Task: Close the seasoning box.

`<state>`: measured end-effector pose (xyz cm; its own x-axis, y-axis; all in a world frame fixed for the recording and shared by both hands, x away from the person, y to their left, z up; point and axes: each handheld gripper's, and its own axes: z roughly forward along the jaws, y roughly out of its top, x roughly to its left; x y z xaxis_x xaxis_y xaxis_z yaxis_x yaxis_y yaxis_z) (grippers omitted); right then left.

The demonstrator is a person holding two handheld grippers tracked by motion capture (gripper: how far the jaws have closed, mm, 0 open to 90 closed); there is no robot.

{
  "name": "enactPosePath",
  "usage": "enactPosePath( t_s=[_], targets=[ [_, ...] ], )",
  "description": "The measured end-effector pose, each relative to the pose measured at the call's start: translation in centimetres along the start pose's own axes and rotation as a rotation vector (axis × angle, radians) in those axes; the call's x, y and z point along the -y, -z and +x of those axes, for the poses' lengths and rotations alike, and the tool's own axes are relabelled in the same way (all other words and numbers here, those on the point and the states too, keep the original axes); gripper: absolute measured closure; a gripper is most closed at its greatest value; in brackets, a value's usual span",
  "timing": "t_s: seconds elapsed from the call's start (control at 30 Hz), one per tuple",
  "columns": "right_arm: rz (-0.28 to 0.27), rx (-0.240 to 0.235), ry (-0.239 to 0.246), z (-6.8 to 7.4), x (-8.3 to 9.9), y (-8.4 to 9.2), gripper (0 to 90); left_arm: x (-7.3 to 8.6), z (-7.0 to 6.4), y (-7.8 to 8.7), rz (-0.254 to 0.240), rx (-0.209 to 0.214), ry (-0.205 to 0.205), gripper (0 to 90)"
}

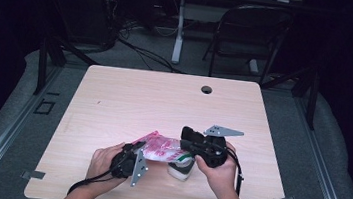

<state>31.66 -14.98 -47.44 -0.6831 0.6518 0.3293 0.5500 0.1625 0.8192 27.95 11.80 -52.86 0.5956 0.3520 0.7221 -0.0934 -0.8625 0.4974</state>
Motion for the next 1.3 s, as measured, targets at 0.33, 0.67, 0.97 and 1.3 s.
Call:
enactPosePath(
  t_s=[0.33, 0.67, 0.97, 1.3],
  targets=[
    [-0.003, -0.017, 0.012, 0.37, -0.34, -0.26, 90.0, 0.33, 0.07, -0.19, -0.004, 0.021, 0.044, 76.5],
    [0.006, -0.02, 0.009, 0.22, -0.33, -0.66, 90.0, 0.61, -0.08, -0.55, 0.005, 0.059, 0.067, 77.3],
    [0.014, -0.019, 0.011, 0.2, -0.23, -0.83, 90.0, 0.79, 0.02, -0.79, 0.005, 0.086, 0.101, 78.1],
    [0.015, -0.022, 0.01, 0.25, -0.18, -0.99, 89.7, 0.84, -0.11, -0.93, 0.009, 0.098, 0.103, 78.9]
  ],
)
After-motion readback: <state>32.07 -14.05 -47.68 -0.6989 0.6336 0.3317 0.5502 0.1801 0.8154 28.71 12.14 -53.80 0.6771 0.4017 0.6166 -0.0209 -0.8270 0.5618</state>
